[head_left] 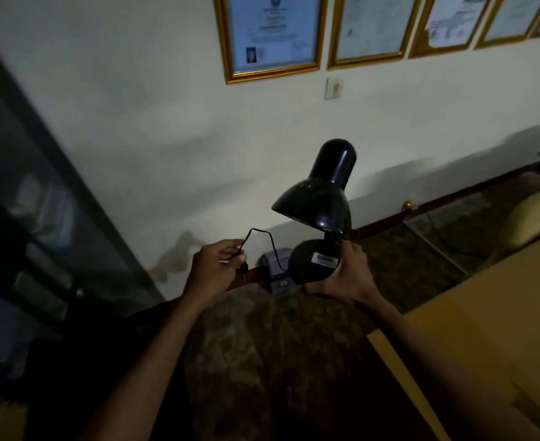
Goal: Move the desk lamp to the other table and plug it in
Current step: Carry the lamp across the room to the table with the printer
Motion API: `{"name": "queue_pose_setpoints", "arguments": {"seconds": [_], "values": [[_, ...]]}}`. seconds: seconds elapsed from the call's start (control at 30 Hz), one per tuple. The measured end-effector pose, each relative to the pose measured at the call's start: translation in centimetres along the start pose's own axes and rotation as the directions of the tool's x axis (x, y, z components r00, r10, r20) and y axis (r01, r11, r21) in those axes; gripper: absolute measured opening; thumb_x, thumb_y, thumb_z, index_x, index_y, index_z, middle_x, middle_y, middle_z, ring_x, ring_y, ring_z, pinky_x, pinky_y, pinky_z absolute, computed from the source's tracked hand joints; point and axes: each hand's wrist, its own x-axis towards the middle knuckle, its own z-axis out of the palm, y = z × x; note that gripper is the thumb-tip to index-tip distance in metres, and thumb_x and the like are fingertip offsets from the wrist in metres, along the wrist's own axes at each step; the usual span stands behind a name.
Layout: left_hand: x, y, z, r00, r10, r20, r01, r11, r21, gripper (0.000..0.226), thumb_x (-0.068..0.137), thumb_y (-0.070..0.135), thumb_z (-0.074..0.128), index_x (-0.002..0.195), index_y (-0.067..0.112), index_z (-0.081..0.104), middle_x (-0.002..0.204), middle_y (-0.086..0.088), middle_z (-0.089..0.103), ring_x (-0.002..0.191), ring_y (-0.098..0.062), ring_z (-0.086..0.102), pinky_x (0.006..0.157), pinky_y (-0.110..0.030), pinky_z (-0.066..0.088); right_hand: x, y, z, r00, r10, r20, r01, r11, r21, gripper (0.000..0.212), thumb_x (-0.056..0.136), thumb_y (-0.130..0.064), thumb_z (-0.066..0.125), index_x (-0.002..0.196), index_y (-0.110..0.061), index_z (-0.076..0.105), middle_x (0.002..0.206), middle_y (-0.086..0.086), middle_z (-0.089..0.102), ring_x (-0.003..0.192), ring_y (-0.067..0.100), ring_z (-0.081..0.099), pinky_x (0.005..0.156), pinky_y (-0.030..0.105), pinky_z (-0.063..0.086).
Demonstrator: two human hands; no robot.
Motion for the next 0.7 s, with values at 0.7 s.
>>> {"name": "queue_pose_setpoints", "arguments": {"seconds": [0.7], "values": [[37.3, 10.3, 21.0, 0.890, 0.268, 0.369, -0.281, 0.959, -0.020, 0.030, 0.085, 0.013, 0.074, 0.114, 0.019, 0.073, 0.095, 0.004, 0.073, 0.082, 0.006, 0.065, 0.068, 0.003, 0.045, 30.9, 9.4, -8.4, 0.897, 0.299, -0.325, -0.329, 0.943, -0.039, 0.135, 0.040, -0.073, 0.085, 0.152, -0.027, 0.027, 0.147, 0.007, 0.034, 0.137, 0.028, 0.032, 0.106, 0.043, 0.042]]}}
